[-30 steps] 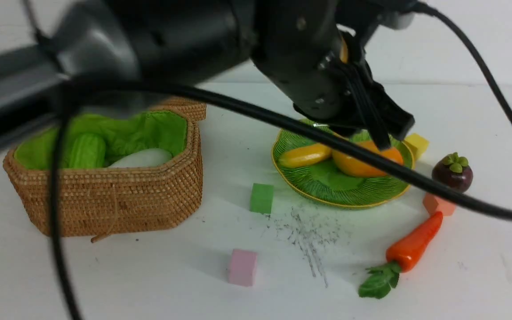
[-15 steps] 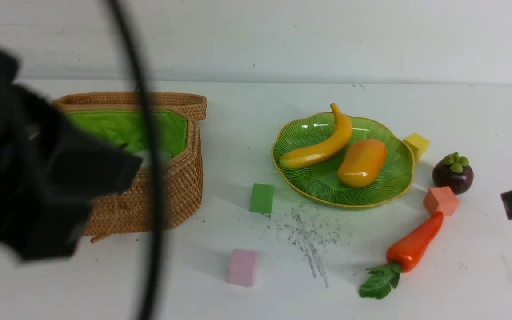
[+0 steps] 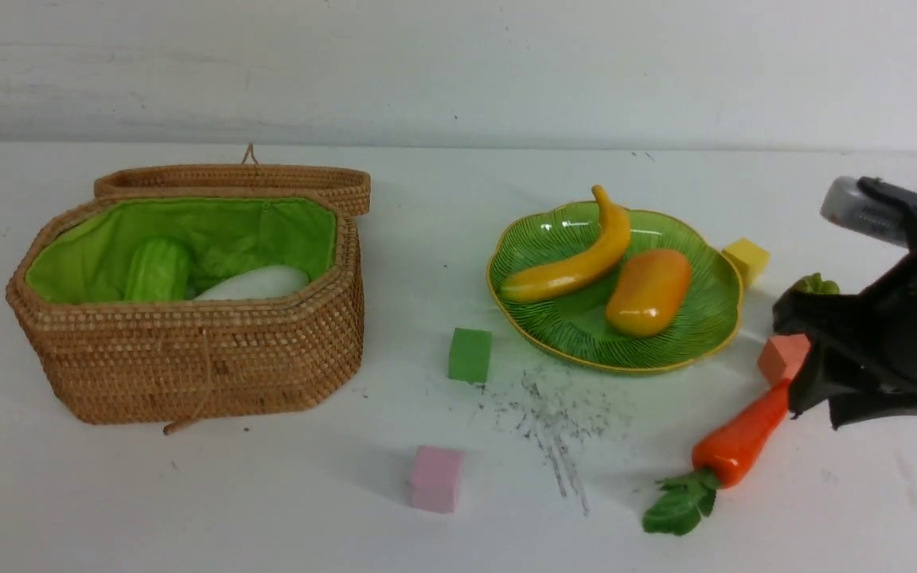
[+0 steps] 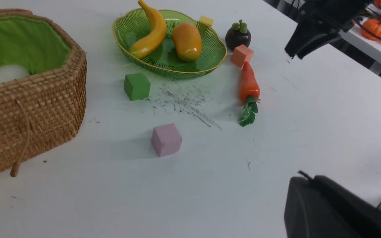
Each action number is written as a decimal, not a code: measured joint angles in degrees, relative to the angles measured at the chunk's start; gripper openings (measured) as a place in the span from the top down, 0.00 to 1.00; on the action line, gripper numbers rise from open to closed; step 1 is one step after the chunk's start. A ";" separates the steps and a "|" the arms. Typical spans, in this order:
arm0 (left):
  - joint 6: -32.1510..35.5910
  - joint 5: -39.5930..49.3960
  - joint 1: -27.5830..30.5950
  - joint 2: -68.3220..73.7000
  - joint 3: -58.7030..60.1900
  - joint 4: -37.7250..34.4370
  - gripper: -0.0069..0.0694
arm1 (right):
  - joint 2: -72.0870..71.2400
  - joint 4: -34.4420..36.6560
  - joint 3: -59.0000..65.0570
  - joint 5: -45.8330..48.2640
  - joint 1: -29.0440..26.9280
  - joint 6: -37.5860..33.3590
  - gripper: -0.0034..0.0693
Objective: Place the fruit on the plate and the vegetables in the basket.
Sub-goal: Use the right arm to grab a carrot and put it into the left basket
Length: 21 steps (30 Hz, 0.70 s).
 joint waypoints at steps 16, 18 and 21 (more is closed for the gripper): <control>6.18 1.84 0.00 -1.98 2.30 -0.23 0.93 | 17.77 2.07 0.00 -10.57 0.00 9.76 0.13; 6.18 1.86 0.00 -2.03 2.30 -0.28 0.93 | 18.46 2.34 0.00 -10.57 0.00 9.76 0.19; 6.21 1.86 0.00 -2.03 2.30 -0.36 0.93 | 18.65 2.41 0.00 -10.25 0.00 9.76 0.29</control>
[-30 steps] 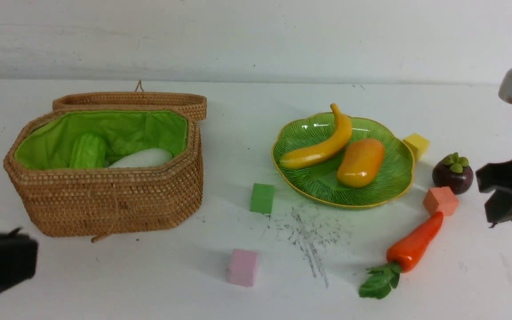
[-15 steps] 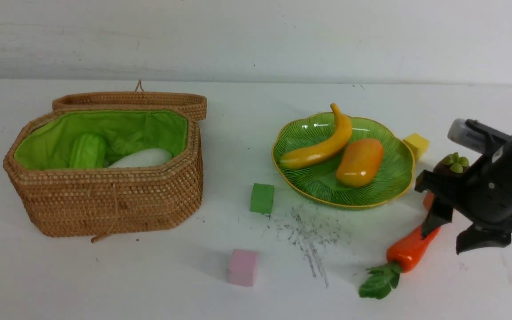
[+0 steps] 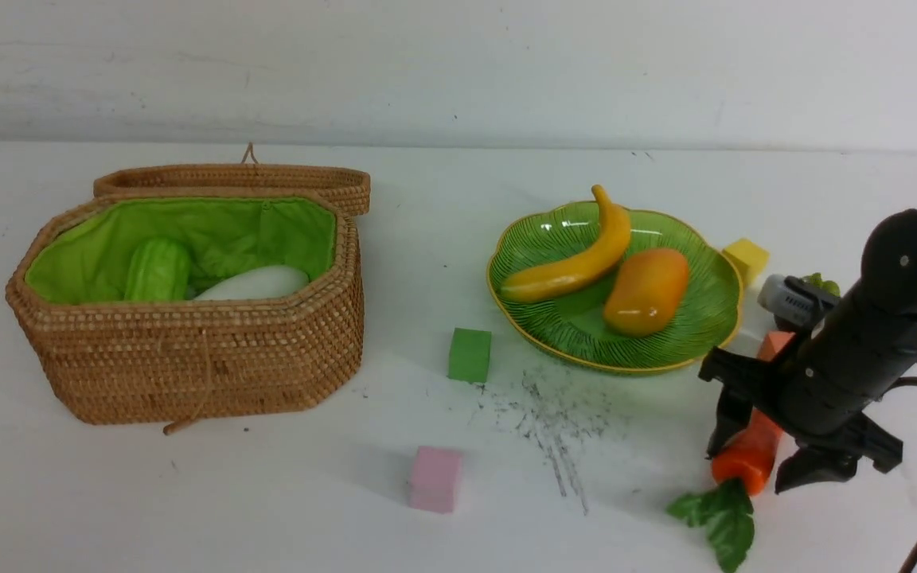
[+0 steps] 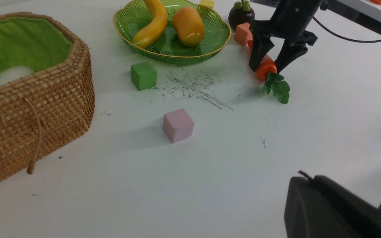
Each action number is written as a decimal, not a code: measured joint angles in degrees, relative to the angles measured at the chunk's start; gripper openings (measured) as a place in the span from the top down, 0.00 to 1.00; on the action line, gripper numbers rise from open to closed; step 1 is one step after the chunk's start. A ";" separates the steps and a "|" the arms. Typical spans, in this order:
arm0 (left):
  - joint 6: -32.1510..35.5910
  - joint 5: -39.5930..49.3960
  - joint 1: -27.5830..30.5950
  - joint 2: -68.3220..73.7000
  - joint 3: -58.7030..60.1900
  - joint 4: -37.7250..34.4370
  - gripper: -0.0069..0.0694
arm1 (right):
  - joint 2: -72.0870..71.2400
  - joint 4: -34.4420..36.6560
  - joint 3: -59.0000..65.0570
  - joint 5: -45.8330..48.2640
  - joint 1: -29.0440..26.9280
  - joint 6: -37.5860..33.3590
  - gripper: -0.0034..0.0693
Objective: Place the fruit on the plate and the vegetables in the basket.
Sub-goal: Use the right arm to grab a carrot and put it into the left basket
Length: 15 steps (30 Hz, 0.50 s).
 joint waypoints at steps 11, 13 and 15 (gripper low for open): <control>0.00 0.24 0.00 0.00 0.00 -0.10 0.93 | -0.72 0.03 -0.06 6.27 0.12 -5.34 0.43; 0.00 0.24 0.00 0.00 0.00 -0.10 0.93 | -2.97 -0.15 0.00 8.16 0.81 -5.93 0.43; 0.00 0.24 0.00 0.00 0.00 -0.10 0.93 | -6.76 -0.15 -0.18 9.46 2.19 -6.15 0.43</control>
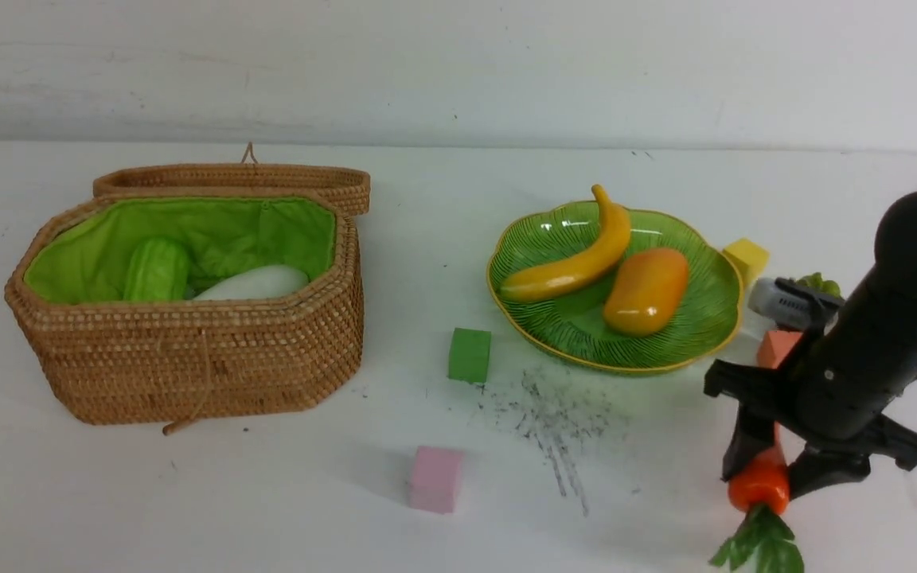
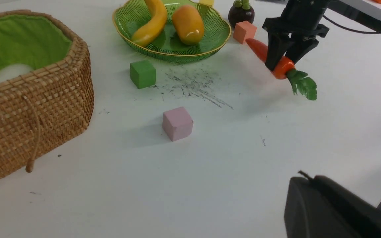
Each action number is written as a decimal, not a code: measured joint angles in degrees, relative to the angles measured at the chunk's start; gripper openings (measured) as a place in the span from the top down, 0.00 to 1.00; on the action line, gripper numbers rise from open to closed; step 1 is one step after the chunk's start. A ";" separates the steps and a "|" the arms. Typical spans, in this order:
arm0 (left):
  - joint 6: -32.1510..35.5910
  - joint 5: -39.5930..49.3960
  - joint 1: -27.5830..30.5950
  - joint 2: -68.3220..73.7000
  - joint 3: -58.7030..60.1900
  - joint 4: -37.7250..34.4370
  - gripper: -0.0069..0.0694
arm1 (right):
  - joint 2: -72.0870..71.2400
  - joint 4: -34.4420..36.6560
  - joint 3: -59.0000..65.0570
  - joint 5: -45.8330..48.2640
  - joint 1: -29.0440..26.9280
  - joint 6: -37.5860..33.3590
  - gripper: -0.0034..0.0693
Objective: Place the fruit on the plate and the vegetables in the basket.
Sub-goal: Use the right arm to grab a carrot and put it into the left basket
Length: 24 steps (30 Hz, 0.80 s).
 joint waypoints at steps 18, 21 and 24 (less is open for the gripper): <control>-4.52 -0.10 0.00 0.00 0.00 2.23 0.93 | 7.30 8.48 -44.35 -8.69 23.47 -26.20 0.43; -9.22 -0.10 0.00 0.00 0.00 4.69 0.93 | 16.03 10.09 -54.49 -13.65 27.79 -33.38 0.43; -14.83 0.15 0.00 0.00 0.00 8.25 0.93 | 24.37 10.65 -62.90 -18.84 30.65 -38.33 0.43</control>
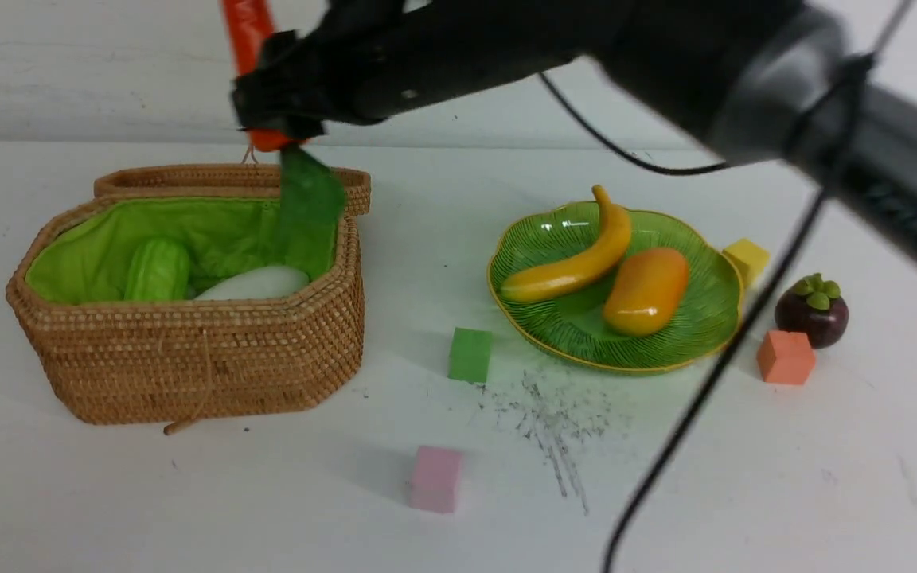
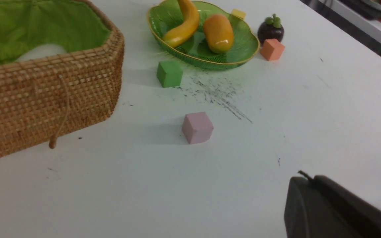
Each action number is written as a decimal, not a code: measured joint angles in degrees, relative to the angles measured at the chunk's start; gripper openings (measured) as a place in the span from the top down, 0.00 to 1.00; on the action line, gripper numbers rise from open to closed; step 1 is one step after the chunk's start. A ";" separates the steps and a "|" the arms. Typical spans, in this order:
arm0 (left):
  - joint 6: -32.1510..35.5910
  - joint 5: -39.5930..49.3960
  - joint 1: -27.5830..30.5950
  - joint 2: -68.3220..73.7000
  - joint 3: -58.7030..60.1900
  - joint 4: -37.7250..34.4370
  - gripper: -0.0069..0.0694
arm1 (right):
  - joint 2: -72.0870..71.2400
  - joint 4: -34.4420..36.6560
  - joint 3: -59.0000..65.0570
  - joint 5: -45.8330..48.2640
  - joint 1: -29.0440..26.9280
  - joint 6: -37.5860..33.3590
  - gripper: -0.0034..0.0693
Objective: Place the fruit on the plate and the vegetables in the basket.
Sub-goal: Use the right arm to grab a carrot and put it into the left basket, then use the right arm to grab a mangosteen and put it into the right plate
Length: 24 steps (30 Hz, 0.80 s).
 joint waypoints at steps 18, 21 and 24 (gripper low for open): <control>-9.06 3.87 0.00 0.00 0.00 9.01 0.92 | 12.55 -7.23 -10.49 -3.83 2.59 -7.28 0.03; -9.06 3.87 0.00 0.00 0.00 9.01 0.92 | 8.66 -9.43 -10.49 6.43 2.59 -5.33 0.10; -9.06 3.87 0.00 0.00 0.00 9.01 0.92 | 1.75 -14.36 -10.56 20.81 2.59 0.43 0.28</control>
